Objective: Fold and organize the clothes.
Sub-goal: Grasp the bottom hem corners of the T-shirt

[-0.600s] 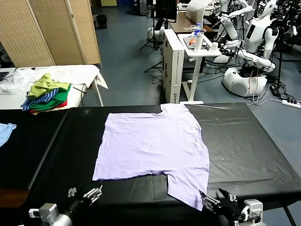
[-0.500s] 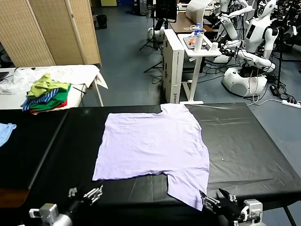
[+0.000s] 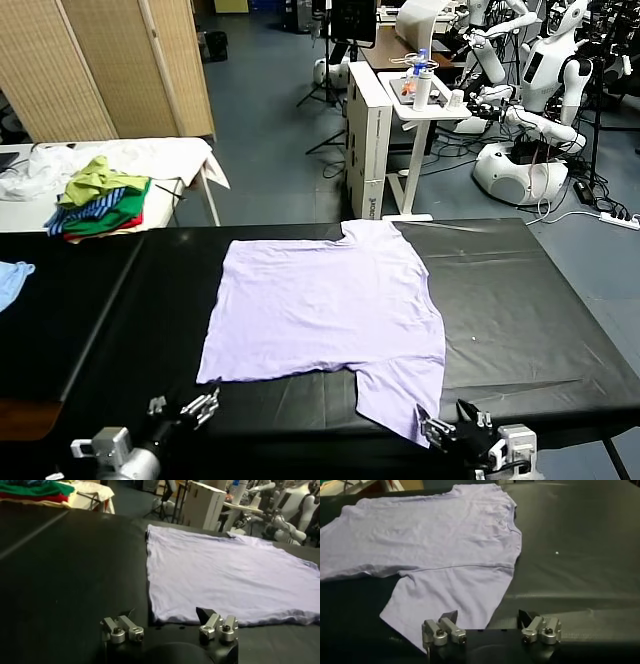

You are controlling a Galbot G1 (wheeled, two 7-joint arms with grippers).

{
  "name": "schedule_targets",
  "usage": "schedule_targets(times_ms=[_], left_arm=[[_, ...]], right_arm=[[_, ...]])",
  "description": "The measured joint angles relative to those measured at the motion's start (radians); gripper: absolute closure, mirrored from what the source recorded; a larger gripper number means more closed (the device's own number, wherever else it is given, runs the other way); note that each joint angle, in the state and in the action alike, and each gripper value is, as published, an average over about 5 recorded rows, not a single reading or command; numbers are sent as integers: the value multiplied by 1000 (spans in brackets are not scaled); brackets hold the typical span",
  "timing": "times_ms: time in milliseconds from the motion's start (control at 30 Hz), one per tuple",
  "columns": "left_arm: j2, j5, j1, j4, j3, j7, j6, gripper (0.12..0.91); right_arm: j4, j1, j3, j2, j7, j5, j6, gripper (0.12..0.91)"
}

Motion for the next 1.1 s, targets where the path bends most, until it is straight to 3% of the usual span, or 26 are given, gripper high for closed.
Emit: schedule_targets(times_ms=[133, 367, 433, 567, 1100], left_arm=[[1, 1, -1, 4, 0, 0, -1, 328], [-1, 3, 0, 13, 0, 1, -4, 742], [-1, 3, -1, 16, 0, 2, -4, 818], [-2, 4, -1, 20, 1, 2, -5, 883], [-49, 58, 93, -61, -7, -18, -17, 884]], right_arm=[[-2, 3, -2, 0, -1, 1, 1, 494], [-10, 2, -5, 0, -5, 1, 7, 794], [-8, -1, -4, 0, -6, 1, 11, 851], [7, -15, 3, 0, -2, 0, 19, 886], [133, -191, 42, 13, 29, -41, 11, 886]])
